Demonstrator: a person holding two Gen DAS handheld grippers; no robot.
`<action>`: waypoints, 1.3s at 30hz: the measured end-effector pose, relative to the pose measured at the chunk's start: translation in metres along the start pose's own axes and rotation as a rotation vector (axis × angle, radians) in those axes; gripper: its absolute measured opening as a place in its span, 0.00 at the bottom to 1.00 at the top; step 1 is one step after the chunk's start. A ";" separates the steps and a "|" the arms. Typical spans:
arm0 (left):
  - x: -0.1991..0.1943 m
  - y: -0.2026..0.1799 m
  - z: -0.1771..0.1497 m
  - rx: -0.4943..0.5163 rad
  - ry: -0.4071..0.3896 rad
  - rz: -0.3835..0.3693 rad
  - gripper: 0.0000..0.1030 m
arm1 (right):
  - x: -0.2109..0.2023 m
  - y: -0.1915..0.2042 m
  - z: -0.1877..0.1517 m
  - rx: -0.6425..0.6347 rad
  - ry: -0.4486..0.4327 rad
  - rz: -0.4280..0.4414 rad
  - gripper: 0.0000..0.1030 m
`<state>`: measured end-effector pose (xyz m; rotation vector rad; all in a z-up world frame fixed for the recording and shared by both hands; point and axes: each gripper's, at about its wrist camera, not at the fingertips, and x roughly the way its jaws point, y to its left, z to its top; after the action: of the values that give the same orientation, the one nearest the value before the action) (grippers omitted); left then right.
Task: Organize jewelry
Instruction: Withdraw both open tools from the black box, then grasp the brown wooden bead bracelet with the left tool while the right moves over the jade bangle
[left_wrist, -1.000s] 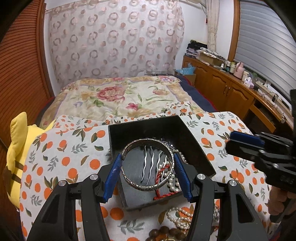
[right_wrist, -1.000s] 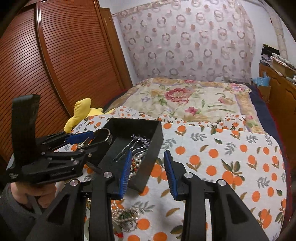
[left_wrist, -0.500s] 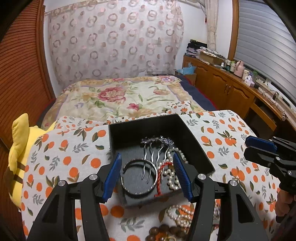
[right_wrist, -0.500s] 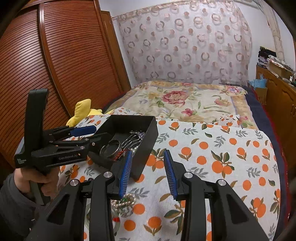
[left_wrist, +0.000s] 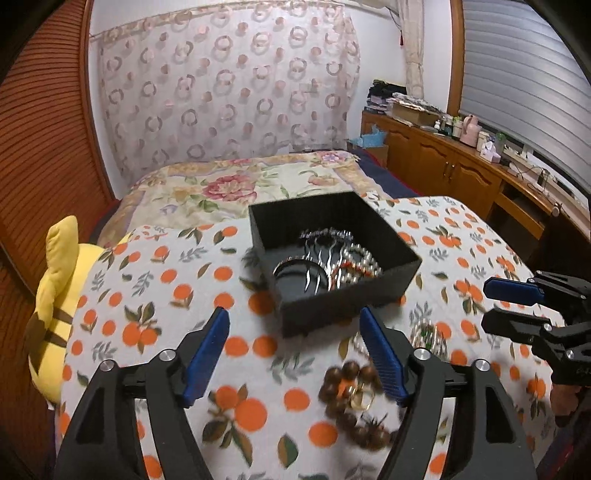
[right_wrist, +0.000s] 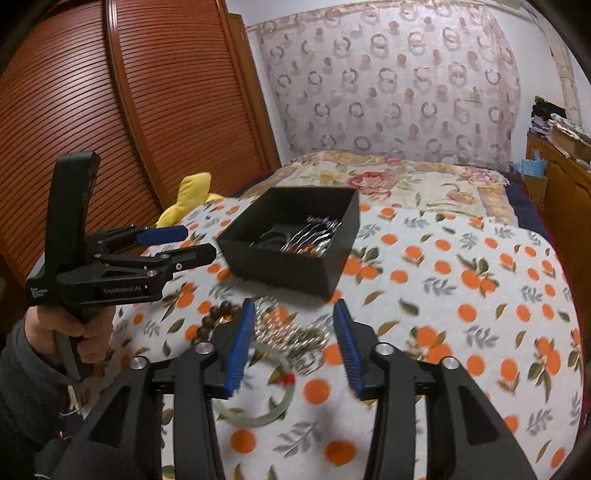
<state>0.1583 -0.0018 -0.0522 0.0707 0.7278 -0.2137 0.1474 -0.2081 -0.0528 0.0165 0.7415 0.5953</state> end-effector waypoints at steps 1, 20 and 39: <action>-0.003 0.002 -0.004 -0.001 -0.003 0.002 0.78 | 0.001 0.004 -0.003 -0.012 0.007 0.000 0.50; 0.004 0.017 -0.055 0.017 0.134 -0.009 0.89 | 0.030 0.040 -0.040 -0.110 0.164 -0.008 0.78; 0.007 0.006 -0.048 -0.027 0.141 -0.111 0.77 | 0.046 0.050 -0.047 -0.217 0.231 -0.055 0.72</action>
<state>0.1335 0.0092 -0.0929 0.0194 0.8764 -0.3073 0.1193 -0.1518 -0.1055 -0.2764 0.8946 0.6287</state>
